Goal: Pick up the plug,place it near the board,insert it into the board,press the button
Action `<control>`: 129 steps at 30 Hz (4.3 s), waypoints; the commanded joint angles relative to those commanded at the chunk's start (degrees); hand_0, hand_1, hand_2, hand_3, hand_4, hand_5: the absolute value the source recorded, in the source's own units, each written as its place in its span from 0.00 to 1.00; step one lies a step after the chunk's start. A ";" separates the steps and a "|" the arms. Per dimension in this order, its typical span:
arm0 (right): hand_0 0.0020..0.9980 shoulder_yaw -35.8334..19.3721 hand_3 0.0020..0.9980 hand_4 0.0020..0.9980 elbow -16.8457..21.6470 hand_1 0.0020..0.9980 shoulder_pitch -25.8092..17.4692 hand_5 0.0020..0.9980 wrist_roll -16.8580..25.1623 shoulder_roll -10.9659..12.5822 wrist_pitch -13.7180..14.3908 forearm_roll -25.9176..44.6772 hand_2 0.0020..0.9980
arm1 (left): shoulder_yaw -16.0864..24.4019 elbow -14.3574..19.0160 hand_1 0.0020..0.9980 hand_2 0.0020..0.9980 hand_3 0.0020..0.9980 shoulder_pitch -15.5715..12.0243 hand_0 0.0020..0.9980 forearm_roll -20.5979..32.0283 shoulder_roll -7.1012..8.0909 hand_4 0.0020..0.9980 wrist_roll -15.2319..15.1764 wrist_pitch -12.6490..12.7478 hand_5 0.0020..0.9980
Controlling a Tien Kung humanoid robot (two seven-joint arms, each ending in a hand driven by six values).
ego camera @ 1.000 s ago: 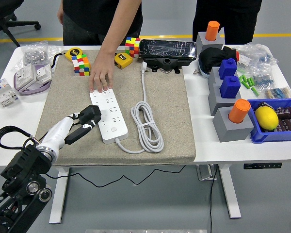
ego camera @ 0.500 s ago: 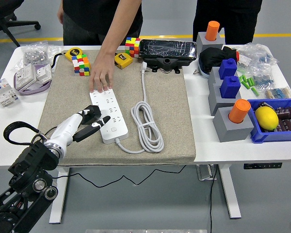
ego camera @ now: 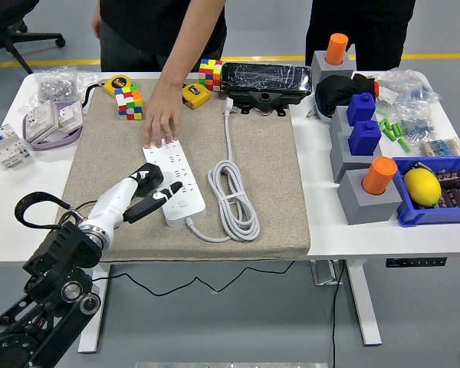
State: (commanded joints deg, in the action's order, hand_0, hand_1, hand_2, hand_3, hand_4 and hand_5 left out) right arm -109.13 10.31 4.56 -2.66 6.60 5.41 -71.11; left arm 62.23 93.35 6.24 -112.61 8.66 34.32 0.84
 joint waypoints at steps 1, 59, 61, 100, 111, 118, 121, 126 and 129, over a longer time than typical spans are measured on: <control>0.78 0.01 0.75 1.00 0.00 0.72 -0.01 0.94 -0.01 0.00 0.00 -0.03 0.72 | -0.09 -0.06 0.93 0.93 0.92 0.12 0.93 0.01 0.05 1.00 -0.04 -0.04 1.00; 0.78 0.31 0.75 1.00 0.00 0.72 0.80 0.94 0.05 0.49 0.09 0.62 0.72 | -9.28 -3.30 0.91 0.89 0.89 11.87 0.91 -0.91 4.16 1.00 -0.60 0.43 1.00; 0.78 0.29 0.75 1.00 0.00 0.72 0.77 0.94 0.12 0.42 0.09 0.57 0.72 | -8.98 -2.26 0.91 0.89 0.89 11.57 0.91 -2.65 4.08 1.00 -1.66 1.58 1.00; 0.78 0.32 0.75 1.00 0.00 0.72 0.63 0.94 -0.26 0.43 0.25 0.57 0.72 | -10.01 4.76 0.04 0.12 0.88 11.38 0.16 -12.52 6.17 0.59 -3.44 -23.49 0.00; 0.78 0.43 0.75 1.00 0.00 0.72 0.51 0.94 -0.20 0.36 0.25 0.66 0.72 | -10.55 -0.12 0.04 0.12 0.88 11.36 0.16 -13.38 5.59 0.59 -4.14 -23.71 0.00; 0.78 0.51 0.75 1.00 0.00 0.72 0.52 0.94 -0.25 0.47 0.22 0.76 0.72 | -10.35 -0.66 0.04 0.12 0.87 11.51 0.16 -13.54 5.64 0.59 -4.42 -23.55 0.00; 0.78 0.55 0.75 1.00 0.00 0.72 0.58 0.94 -0.21 0.46 0.20 0.83 0.72 | -10.39 -0.80 0.04 0.12 0.87 11.60 0.16 -13.51 5.76 0.59 -4.48 -23.59 0.00; 0.78 0.60 0.75 1.00 0.00 0.72 0.70 0.94 -0.20 0.44 0.18 0.93 0.72 | -10.41 -1.04 0.03 0.12 0.87 11.65 0.16 -13.46 5.66 0.59 -4.56 -23.95 0.00; 0.78 0.52 0.75 1.00 0.00 0.72 0.87 0.94 -0.16 0.50 0.21 0.96 0.72 | -10.74 -1.12 0.03 0.12 0.87 11.77 0.16 -13.32 5.74 0.59 -4.65 -23.97 0.00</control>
State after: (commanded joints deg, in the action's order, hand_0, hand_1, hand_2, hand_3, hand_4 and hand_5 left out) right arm -108.61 10.31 5.43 -2.82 7.10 5.63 -70.15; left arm 51.49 92.23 18.00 -125.93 14.40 29.67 -23.13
